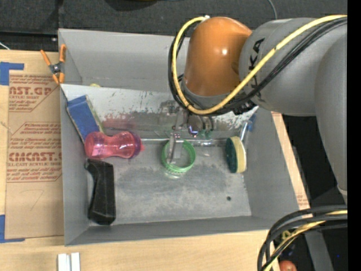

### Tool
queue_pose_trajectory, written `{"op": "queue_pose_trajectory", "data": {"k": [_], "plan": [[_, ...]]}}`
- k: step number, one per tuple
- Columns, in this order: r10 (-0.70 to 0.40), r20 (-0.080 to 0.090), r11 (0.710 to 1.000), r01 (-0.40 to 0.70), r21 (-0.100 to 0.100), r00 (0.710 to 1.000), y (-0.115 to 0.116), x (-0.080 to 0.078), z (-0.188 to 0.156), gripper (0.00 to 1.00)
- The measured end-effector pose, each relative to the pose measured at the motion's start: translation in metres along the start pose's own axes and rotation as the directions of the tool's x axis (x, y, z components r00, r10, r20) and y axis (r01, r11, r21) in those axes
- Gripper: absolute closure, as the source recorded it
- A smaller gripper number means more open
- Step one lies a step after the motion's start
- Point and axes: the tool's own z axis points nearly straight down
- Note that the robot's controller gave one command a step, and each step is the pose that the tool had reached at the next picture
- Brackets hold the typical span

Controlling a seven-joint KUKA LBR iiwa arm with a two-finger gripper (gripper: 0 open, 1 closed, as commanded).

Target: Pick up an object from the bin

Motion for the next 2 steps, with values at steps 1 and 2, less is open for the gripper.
{"op": "queue_pose_trajectory", "data": {"k": [1,2], "plan": [[0.000,0.000,1.000,0.000,0.000,1.000,0.000,0.000,0.000,0.00],[-0.039,0.001,0.999,0.039,0.000,0.999,-0.047,0.003,0.049,0.00]]}}
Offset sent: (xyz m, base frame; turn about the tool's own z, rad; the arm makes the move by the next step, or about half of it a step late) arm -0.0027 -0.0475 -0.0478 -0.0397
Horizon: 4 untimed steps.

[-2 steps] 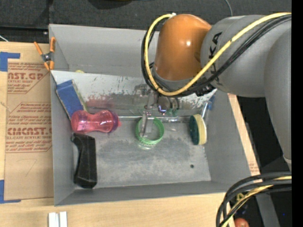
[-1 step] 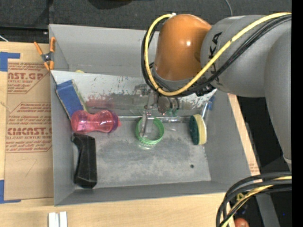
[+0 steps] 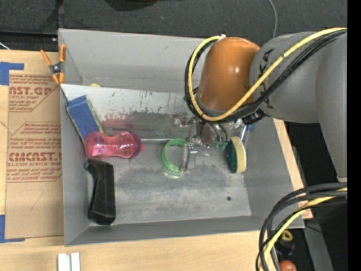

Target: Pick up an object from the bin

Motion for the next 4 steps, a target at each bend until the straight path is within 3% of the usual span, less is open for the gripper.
{"op": "queue_pose_trajectory", "data": {"k": [1,2,4], "plan": [[0.071,0.007,0.997,-0.071,-0.005,0.997,0.034,0.005,0.001,0.00],[0.006,0.002,1.000,-0.006,0.000,1.000,-0.044,0.014,0.032,1.00],[0.032,0.005,0.999,-0.032,-0.001,0.999,-0.044,0.014,0.035,1.00]]}}
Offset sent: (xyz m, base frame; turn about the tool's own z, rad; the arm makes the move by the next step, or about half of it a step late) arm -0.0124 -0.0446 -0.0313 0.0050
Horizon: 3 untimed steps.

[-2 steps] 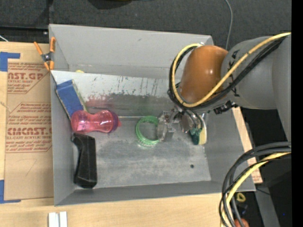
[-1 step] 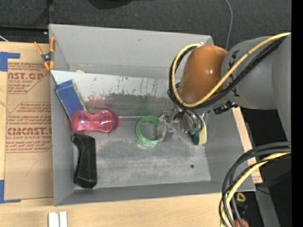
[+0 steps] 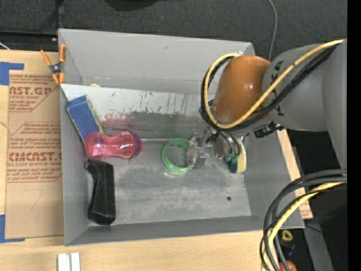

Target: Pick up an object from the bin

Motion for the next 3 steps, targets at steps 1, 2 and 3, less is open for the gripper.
{"op": "queue_pose_trajectory", "data": {"k": [1,2,3], "plan": [[0.056,-0.003,0.998,-0.056,0.000,0.998,0.005,0.006,0.005,1.00],[-0.215,0.001,0.977,0.215,-0.001,0.977,0.026,-0.011,0.000,0.00],[-0.215,0.001,0.977,0.215,-0.001,0.977,0.026,-0.011,0.000,1.00]]}}
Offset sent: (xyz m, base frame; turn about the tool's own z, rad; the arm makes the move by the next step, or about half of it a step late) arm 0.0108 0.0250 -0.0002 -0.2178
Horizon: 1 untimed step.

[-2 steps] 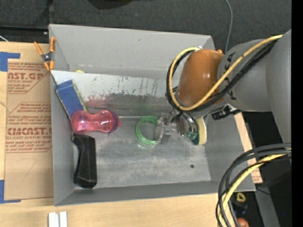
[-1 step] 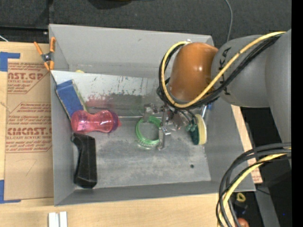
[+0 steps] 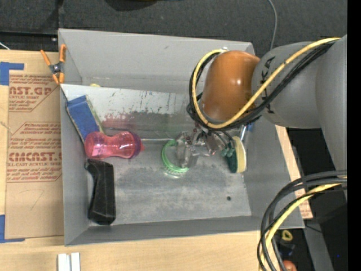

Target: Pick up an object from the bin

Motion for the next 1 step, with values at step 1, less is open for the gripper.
{"op": "queue_pose_trajectory", "data": {"k": [1], "plan": [[0.000,0.000,1.000,0.000,0.000,1.000,0.0000,0.0000,0.0000,1.00]]}}
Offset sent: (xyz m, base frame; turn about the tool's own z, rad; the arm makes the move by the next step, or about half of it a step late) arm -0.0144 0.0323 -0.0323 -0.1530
